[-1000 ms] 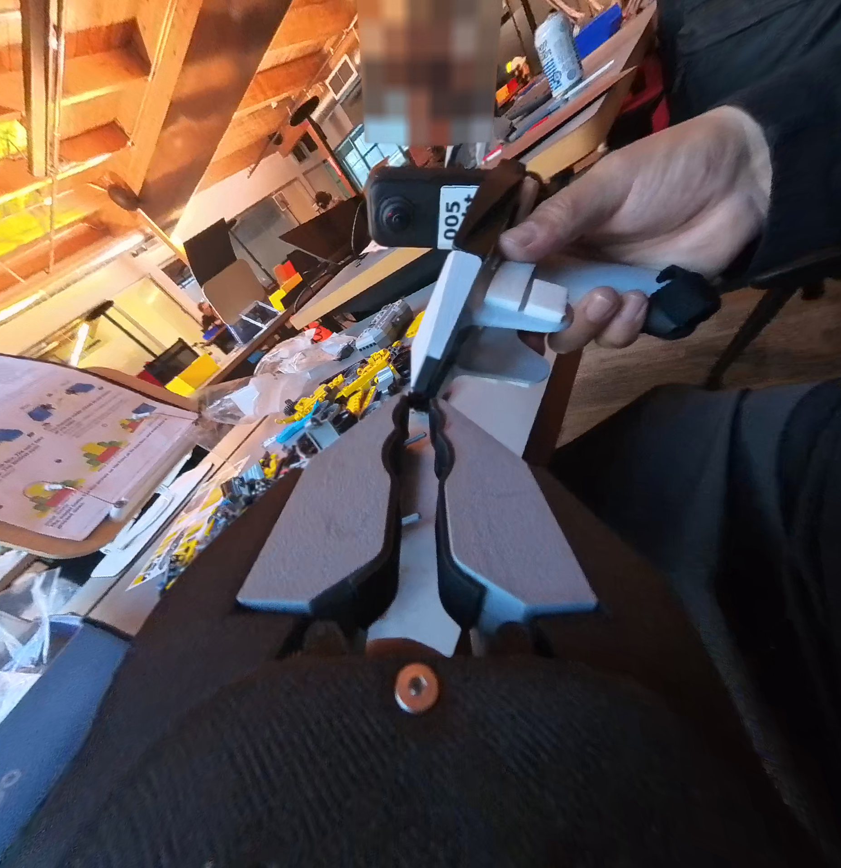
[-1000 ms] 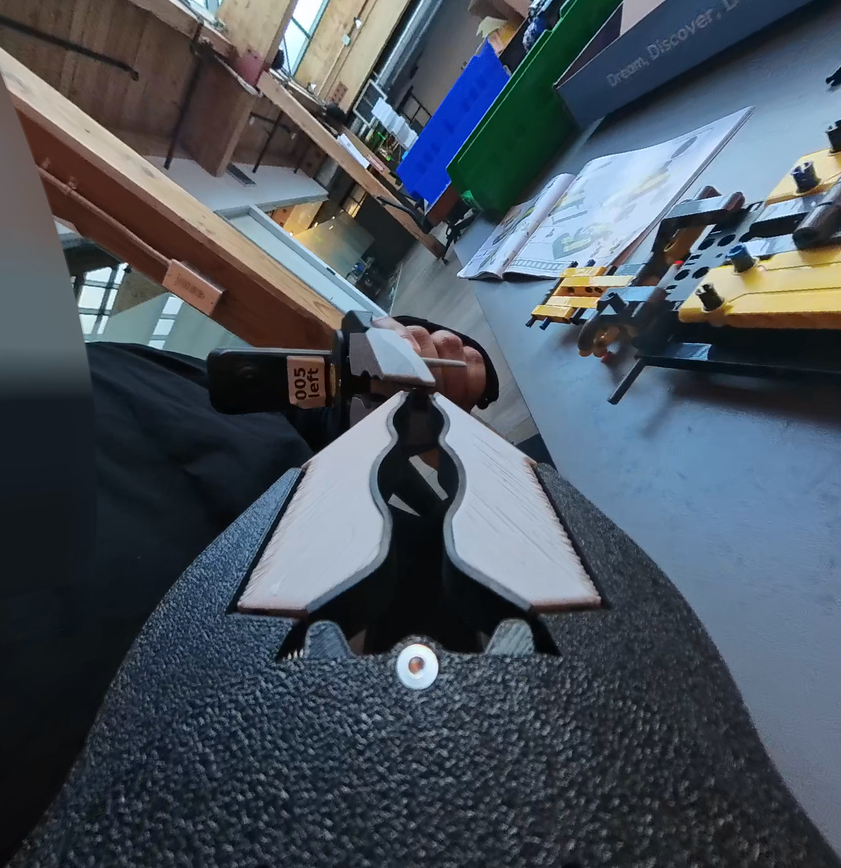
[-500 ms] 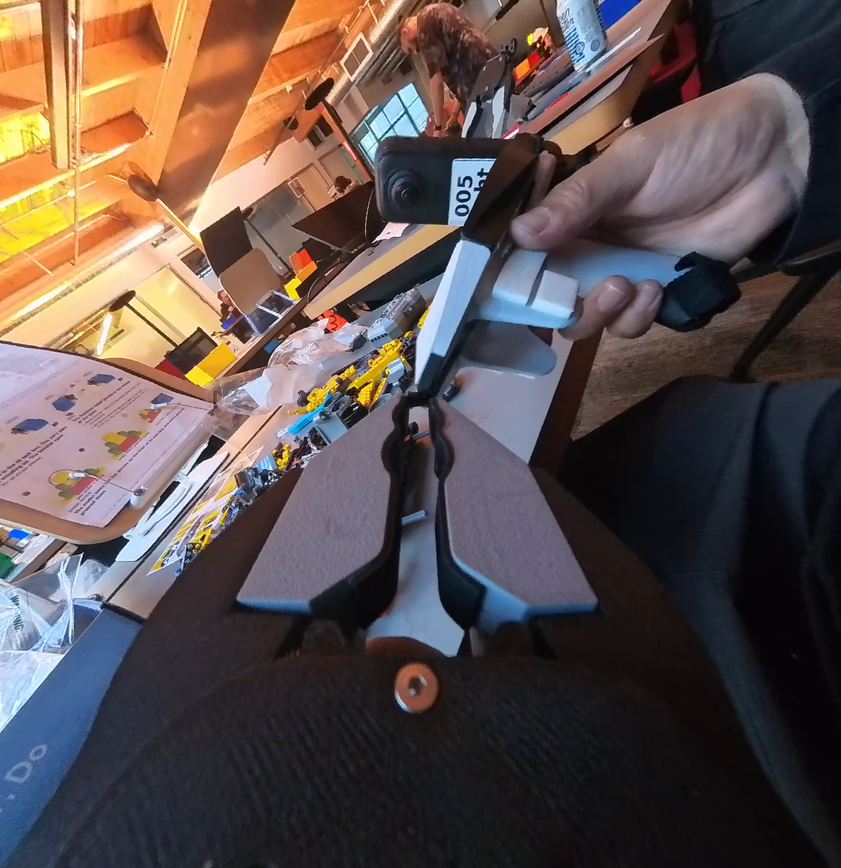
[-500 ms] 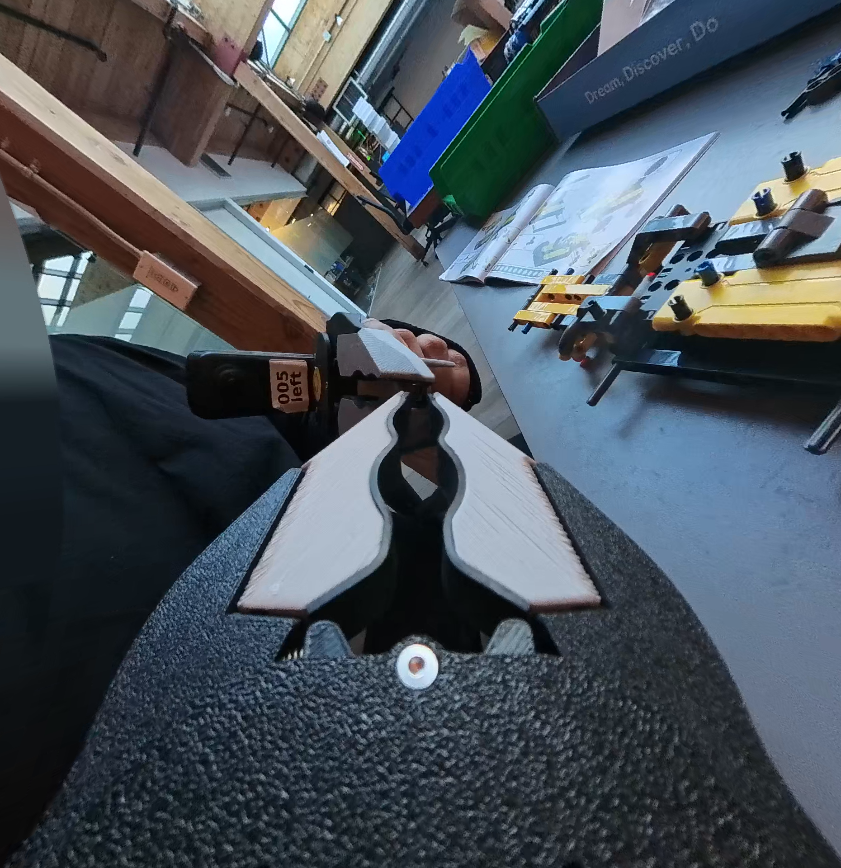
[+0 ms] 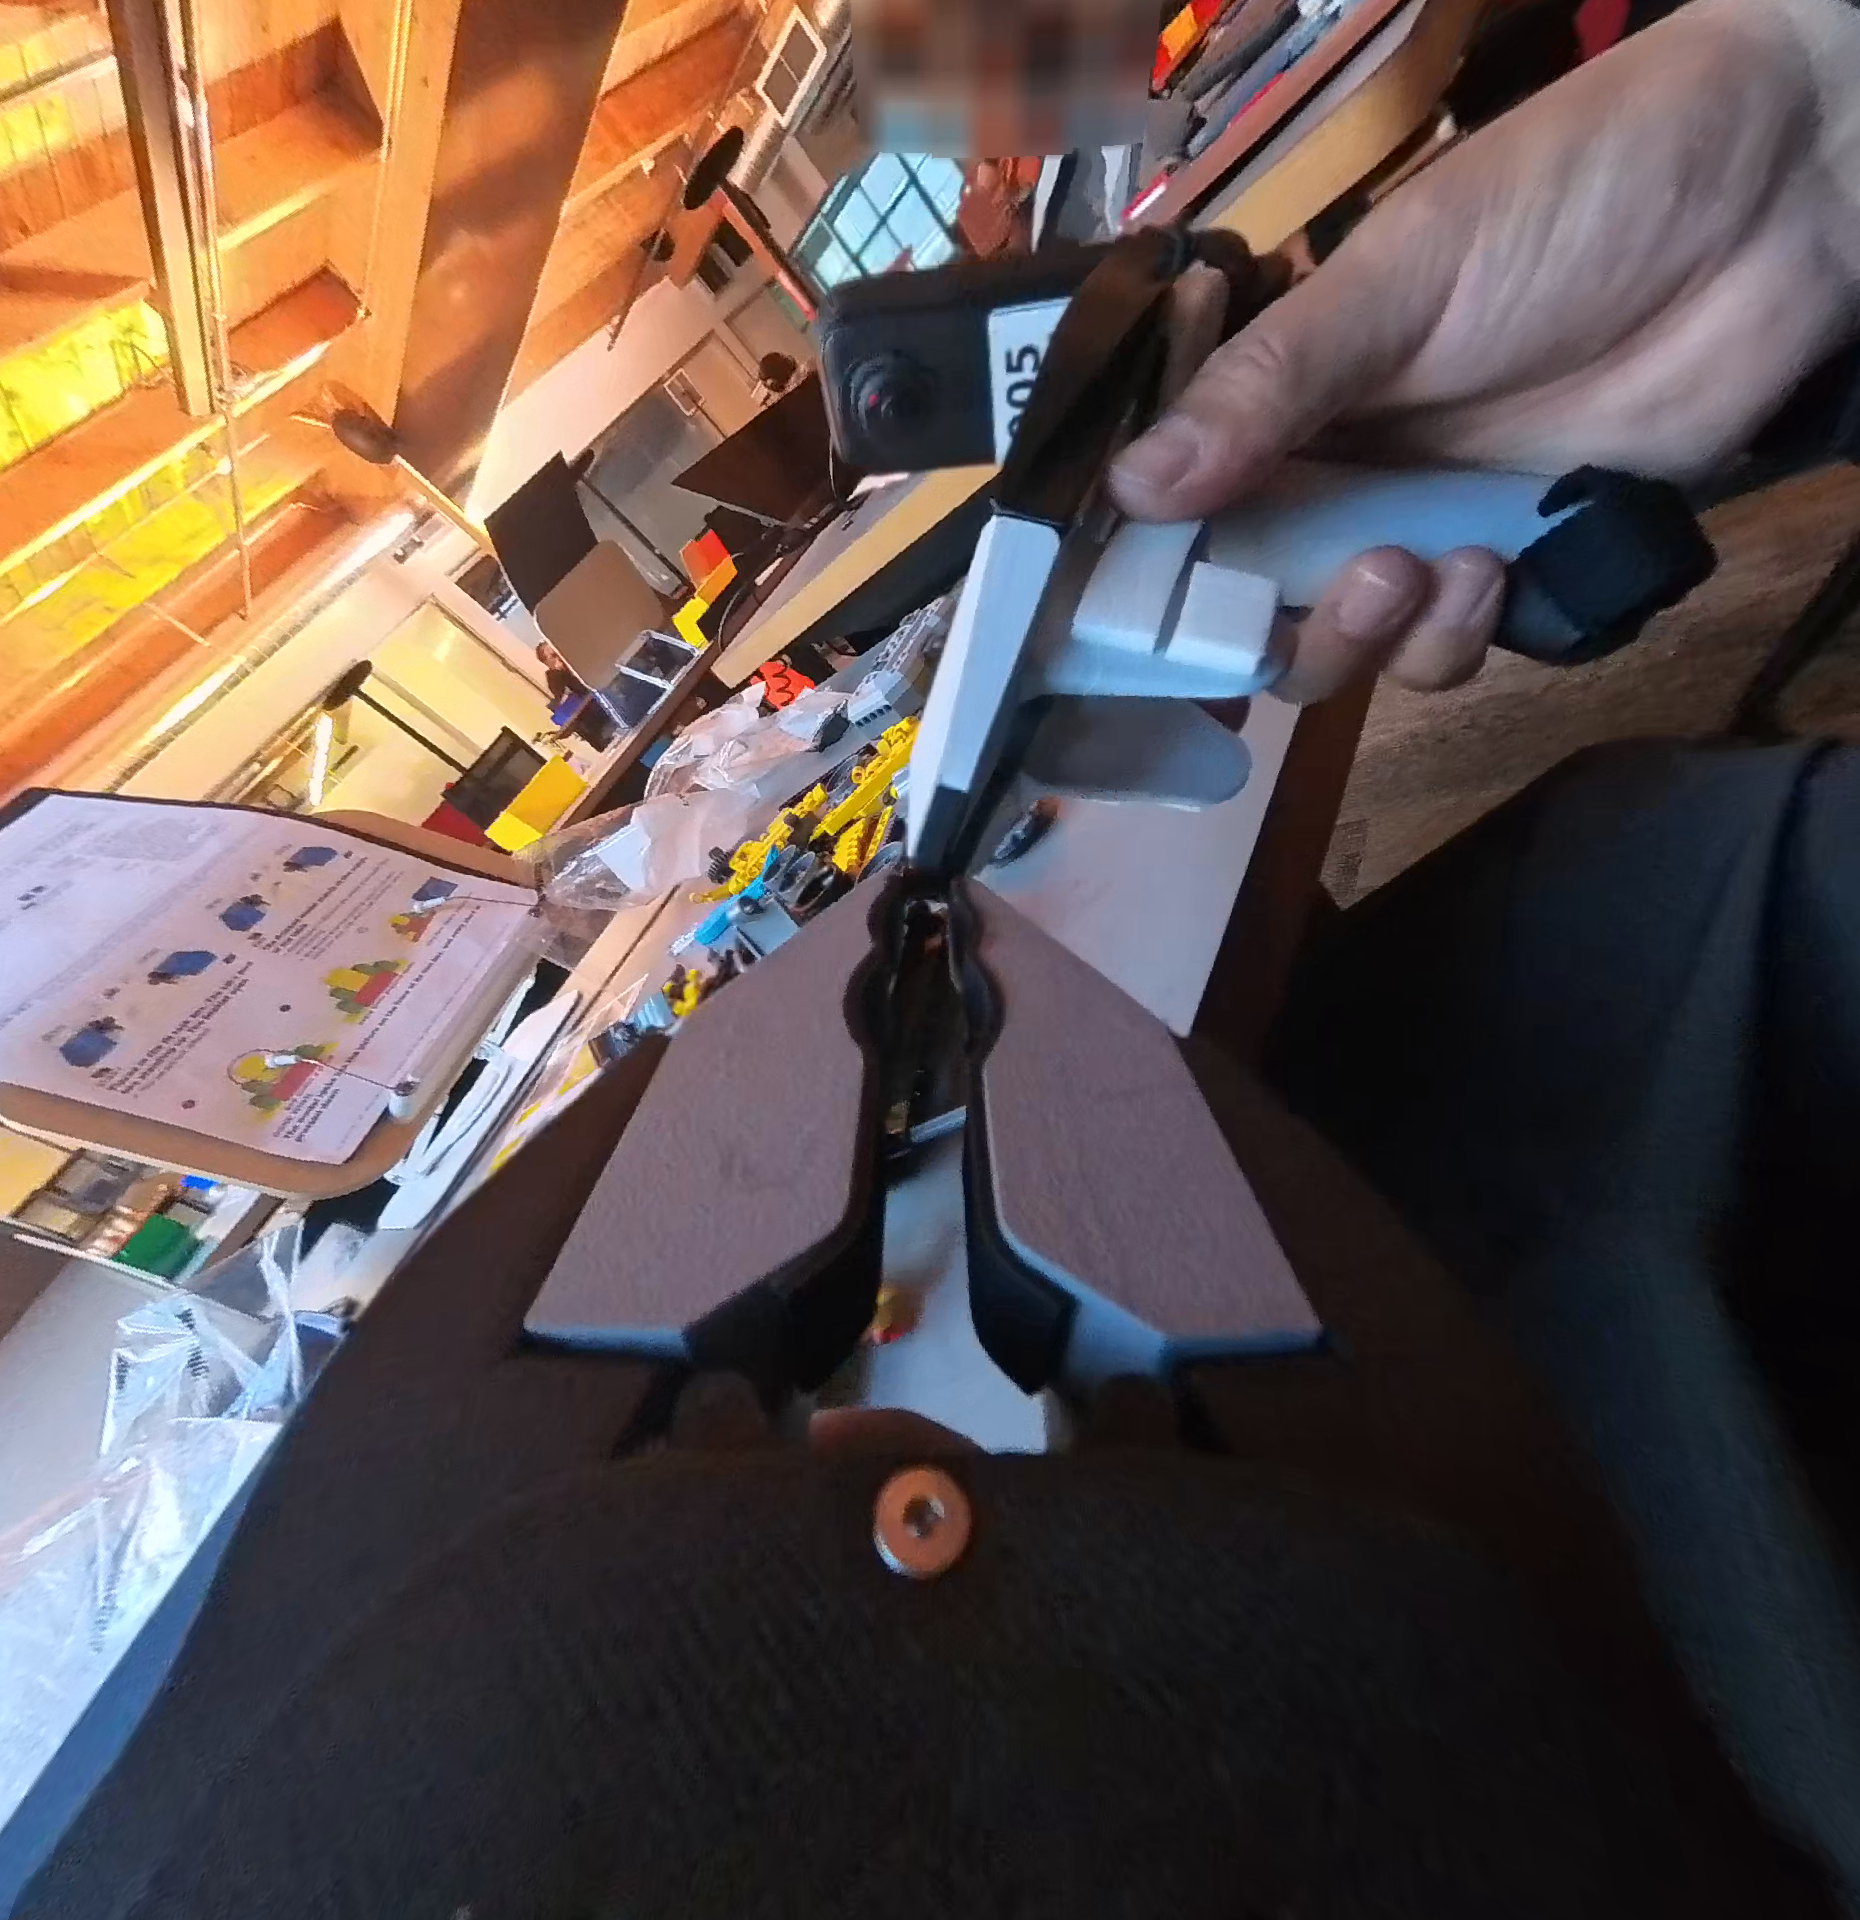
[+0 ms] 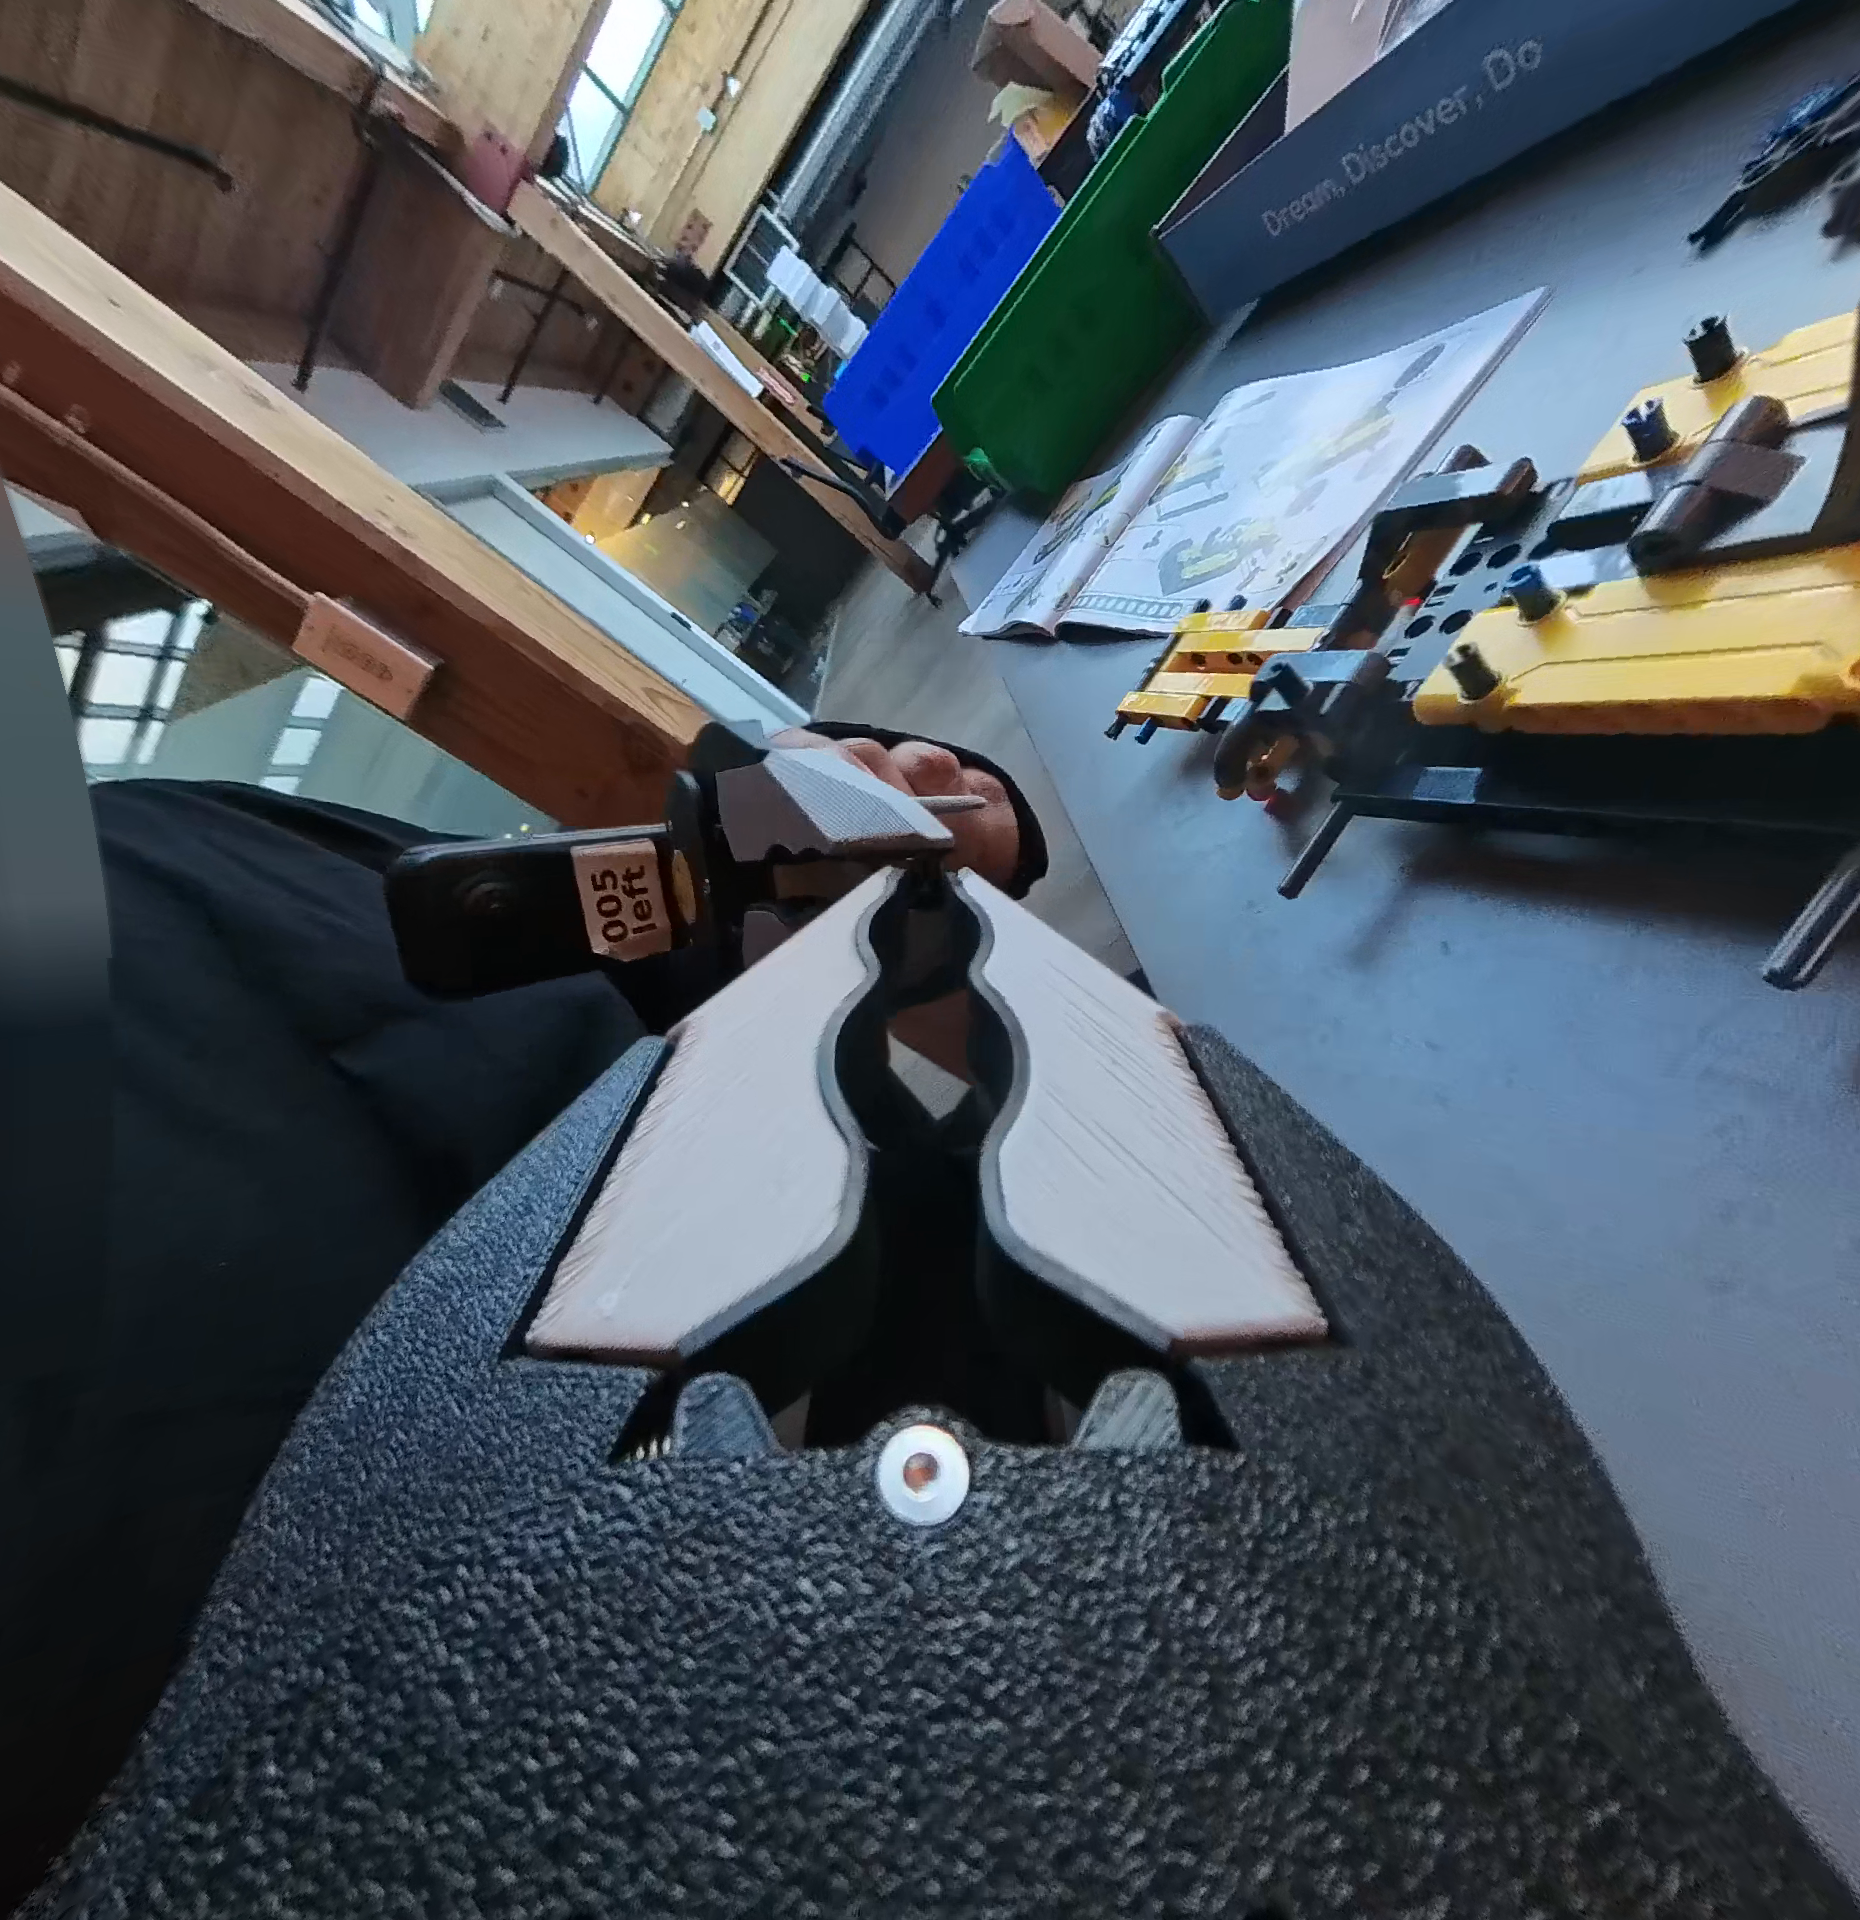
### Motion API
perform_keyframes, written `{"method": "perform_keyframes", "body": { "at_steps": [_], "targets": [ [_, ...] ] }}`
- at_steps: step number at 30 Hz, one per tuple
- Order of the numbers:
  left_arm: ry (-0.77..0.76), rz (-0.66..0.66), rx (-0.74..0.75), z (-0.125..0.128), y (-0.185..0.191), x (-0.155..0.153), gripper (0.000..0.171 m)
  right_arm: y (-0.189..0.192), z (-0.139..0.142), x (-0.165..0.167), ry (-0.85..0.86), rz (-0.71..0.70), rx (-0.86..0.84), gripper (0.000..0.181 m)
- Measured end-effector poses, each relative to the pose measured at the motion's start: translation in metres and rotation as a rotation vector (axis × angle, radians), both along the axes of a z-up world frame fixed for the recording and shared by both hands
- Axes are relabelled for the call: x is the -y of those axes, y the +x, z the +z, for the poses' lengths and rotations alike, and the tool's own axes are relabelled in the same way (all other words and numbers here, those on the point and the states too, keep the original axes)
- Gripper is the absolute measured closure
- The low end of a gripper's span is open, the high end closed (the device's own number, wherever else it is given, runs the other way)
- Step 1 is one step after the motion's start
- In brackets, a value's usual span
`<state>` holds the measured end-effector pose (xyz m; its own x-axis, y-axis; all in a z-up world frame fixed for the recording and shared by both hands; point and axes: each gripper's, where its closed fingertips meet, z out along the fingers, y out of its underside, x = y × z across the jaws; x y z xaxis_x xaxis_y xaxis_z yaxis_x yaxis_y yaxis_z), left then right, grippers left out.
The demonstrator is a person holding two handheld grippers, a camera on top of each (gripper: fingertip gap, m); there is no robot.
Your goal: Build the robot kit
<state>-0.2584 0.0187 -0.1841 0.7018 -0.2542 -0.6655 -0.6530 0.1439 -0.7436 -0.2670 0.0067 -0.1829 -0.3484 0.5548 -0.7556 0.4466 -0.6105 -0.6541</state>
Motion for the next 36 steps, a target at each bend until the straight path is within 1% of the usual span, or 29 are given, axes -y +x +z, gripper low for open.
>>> {"method": "perform_keyframes", "body": {
  "at_steps": [2,7,11,14,18,30,33,36],
  "targets": [
    [-0.004,0.005,-0.009,-0.002,0.001,-0.001,0.167,0.0,-0.003,-0.001,0.014,-0.008,0.006,0.175],
    [-0.039,0.006,0.025,-0.007,0.0,-0.004,0.166,-0.001,-0.007,-0.005,0.091,-0.045,0.021,0.175],
    [-0.084,-0.008,0.099,-0.01,-0.001,-0.005,0.164,-0.004,-0.011,-0.007,0.167,-0.08,0.031,0.175],
    [-0.122,-0.019,0.119,-0.016,-0.001,-0.006,0.159,-0.005,-0.016,-0.01,0.225,-0.106,0.046,0.175],
    [-0.148,-0.022,0.127,-0.02,-0.001,-0.007,0.153,-0.007,-0.018,-0.013,0.219,-0.122,0.049,0.175],
    [-0.206,-0.024,0.186,-0.025,-0.007,-0.008,0.153,-0.008,-0.022,-0.017,0.259,-0.147,0.056,0.175],
    [-0.222,-0.028,0.201,-0.027,-0.008,-0.008,0.153,-0.008,-0.021,-0.019,0.308,-0.159,0.034,0.175],
    [-0.247,-0.039,0.214,-0.028,-0.009,-0.007,0.153,-0.008,-0.021,-0.025,0.431,-0.19,0.006,0.175]
  ]
}}
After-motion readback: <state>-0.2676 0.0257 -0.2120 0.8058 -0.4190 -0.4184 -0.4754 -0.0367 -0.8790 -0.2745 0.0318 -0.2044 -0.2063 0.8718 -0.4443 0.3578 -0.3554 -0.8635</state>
